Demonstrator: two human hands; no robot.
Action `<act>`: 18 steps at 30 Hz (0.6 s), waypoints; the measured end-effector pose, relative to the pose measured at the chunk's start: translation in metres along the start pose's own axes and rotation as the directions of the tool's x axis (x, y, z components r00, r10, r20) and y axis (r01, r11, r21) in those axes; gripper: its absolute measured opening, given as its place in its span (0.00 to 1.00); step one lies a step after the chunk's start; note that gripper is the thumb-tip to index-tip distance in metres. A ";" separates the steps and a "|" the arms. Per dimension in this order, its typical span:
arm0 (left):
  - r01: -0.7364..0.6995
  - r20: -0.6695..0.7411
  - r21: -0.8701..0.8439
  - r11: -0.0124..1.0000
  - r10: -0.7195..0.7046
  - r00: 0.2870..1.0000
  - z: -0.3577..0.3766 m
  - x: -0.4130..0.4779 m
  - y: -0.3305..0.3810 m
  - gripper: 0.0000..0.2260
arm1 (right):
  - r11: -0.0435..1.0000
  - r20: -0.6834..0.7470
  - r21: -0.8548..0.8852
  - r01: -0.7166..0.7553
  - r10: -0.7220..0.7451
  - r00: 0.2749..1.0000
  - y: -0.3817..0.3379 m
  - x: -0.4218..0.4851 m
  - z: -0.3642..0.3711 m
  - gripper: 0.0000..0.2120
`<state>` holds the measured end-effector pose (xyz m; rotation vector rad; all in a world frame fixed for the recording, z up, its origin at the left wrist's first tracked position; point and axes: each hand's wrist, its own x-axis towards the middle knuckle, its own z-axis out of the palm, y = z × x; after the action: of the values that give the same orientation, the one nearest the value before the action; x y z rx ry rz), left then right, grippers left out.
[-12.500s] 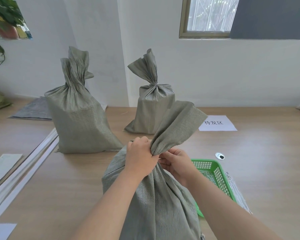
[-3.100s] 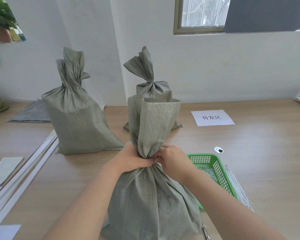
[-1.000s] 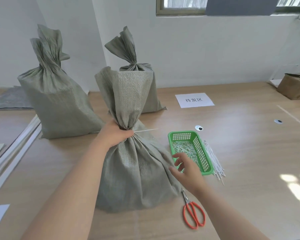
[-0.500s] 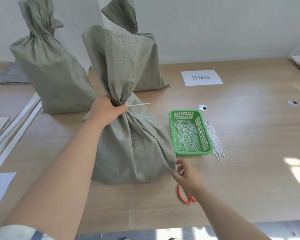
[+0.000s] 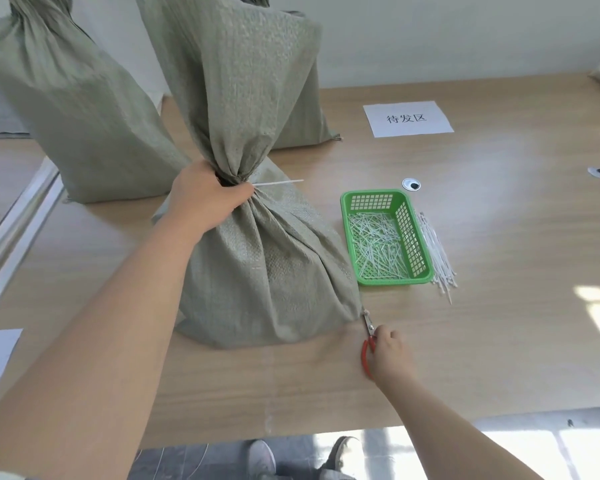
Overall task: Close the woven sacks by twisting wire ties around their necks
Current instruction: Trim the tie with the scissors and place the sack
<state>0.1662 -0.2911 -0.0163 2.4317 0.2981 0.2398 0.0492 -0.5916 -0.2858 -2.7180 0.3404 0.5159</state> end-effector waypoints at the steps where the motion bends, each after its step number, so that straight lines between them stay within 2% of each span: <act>1: -0.005 -0.003 -0.006 1.000 0.005 1.000 0.000 0.000 -0.001 0.13 | 1.000 -0.017 -0.008 -0.006 0.006 1.000 0.000 0.000 0.003 0.12; 4: -0.002 -0.004 -0.036 0.999 0.002 1.000 0.001 0.000 -0.002 0.14 | 0.999 -0.037 -0.016 -0.032 0.031 0.999 -0.001 0.002 0.006 0.11; 8: 0.092 0.044 -0.183 0.979 -0.086 0.995 -0.002 0.002 -0.005 0.11 | 0.999 -0.031 -0.025 -0.029 0.029 0.999 0.001 0.005 0.007 0.09; 13: 0.126 0.086 -0.265 0.956 -0.107 0.991 -0.007 0.000 -0.004 0.09 | 0.994 0.000 -0.103 -0.036 0.036 0.999 0.001 0.005 0.009 0.11; 18: 0.127 0.101 -0.257 0.958 -0.105 0.989 -0.008 -0.001 -0.002 0.09 | 0.991 -0.007 0.066 -0.117 0.118 0.993 0.006 0.000 0.004 0.02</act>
<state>0.1632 -0.2850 -0.0116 2.1473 0.3464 0.1137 0.0461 -0.5959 -0.2908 -2.6495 0.5142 0.5126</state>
